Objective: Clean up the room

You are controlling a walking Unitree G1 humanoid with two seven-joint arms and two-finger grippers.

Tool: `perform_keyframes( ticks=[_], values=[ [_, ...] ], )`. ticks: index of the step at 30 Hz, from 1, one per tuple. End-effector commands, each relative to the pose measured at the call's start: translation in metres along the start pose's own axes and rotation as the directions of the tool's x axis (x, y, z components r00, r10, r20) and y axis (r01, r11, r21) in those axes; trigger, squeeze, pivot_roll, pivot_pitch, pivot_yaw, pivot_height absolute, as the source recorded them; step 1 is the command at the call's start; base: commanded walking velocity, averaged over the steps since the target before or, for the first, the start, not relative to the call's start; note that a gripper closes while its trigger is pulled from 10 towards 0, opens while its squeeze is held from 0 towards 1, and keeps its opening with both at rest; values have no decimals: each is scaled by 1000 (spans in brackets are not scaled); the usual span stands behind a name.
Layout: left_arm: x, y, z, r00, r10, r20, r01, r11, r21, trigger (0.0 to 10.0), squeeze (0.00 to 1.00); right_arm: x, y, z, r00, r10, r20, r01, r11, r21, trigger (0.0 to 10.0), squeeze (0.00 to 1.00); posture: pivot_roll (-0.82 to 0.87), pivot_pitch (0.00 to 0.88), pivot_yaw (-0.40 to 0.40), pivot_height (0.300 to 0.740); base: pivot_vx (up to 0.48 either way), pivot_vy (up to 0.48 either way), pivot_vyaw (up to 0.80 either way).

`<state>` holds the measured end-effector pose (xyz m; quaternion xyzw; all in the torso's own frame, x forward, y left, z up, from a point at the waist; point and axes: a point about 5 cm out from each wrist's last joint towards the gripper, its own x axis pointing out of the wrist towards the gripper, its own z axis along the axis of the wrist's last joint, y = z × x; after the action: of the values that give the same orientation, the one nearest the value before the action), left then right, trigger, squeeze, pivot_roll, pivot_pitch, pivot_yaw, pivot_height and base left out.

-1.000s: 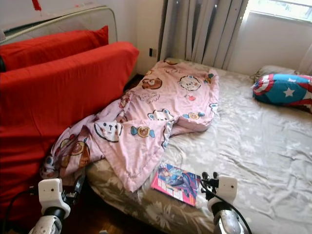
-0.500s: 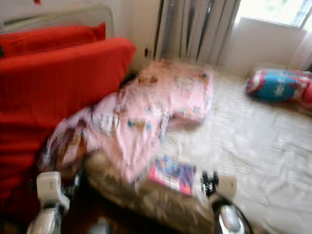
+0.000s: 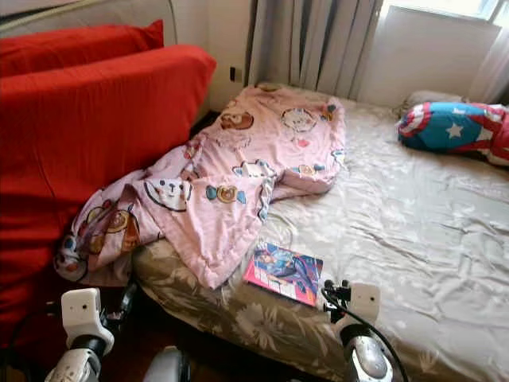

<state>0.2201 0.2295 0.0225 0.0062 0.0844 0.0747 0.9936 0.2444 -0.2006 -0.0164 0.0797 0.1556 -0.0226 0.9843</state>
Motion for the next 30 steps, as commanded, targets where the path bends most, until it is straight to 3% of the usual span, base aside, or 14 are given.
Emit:
perform_keyframes(
  ticks=[1, 17, 21, 30],
  values=[
    [2, -4, 0, 1000, -27, -10, 28, 999, 19, 10000, 0, 0, -1, 2, 1000, -13, 14, 13, 1000, 7, 10000, 0, 127, 0, -91, 629, 0, 0, 0],
    [19, -10, 21, 995, -90, 44, 87, 994, 61, 10000, 0, -2, 5, -3, 999, -44, 25, 43, 998, 43, 10000, 0, 92, 0, -31, 629, 0, 0, 0],
    [21, -20, 18, 989, -146, 22, 144, 988, 63, 10000, 0, -8, -9, -2, 994, -98, 51, 96, 994, 45, 10000, 0, 46, 0, 9, 629, 0, 0, 0],
    [30, -25, 19, 982, -188, 12, 187, 981, 59, 10000, 0, -18, -28, -1, 975, -203, 86, 197, 978, 72, 10000, 0, -28, 0, 54, 629, 0, 0, 0]
  ],
)
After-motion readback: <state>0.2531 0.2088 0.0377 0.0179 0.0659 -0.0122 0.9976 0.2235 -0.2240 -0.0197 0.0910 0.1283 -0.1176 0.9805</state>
